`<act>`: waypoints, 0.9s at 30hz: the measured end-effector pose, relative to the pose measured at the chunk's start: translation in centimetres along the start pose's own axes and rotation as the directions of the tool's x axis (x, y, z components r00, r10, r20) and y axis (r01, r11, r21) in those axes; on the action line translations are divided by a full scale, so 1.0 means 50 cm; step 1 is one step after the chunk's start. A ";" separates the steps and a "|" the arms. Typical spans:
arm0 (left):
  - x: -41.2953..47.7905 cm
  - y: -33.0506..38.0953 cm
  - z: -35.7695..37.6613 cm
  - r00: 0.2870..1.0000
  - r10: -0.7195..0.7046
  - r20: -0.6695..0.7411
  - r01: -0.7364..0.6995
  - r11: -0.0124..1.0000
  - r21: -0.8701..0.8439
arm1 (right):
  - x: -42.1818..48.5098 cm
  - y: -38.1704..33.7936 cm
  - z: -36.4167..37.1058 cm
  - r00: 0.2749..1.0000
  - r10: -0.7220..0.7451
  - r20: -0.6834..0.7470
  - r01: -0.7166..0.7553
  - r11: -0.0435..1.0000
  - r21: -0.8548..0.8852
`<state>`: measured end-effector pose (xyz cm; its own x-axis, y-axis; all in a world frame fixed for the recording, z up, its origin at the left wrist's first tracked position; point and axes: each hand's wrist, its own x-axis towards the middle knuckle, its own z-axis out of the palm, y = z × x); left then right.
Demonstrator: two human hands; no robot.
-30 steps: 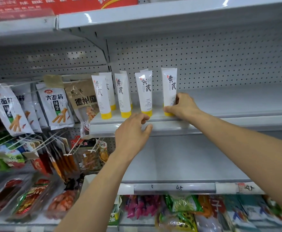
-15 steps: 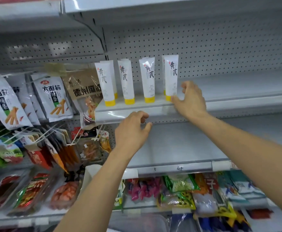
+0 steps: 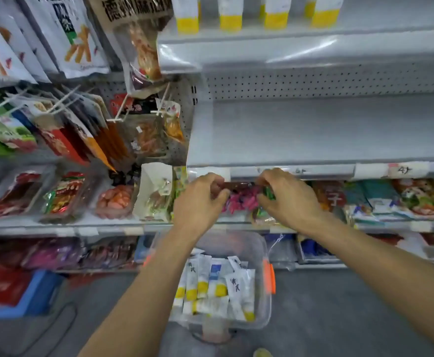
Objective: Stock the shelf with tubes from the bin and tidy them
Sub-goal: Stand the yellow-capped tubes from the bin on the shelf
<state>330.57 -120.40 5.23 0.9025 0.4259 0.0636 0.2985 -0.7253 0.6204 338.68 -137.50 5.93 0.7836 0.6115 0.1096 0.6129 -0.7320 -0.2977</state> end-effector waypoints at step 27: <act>-0.056 -0.468 0.626 0.675 -0.582 0.453 0.526 0.811 0.257 | -0.034 0.145 0.738 0.704 -0.071 0.706 0.248 0.957 -0.151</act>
<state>330.79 -121.52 -33.93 0.5766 0.4645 -0.6722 0.7965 -0.5029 0.3357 338.04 -132.76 -31.41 0.4365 0.6948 -0.5716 0.7963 -0.5941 -0.1140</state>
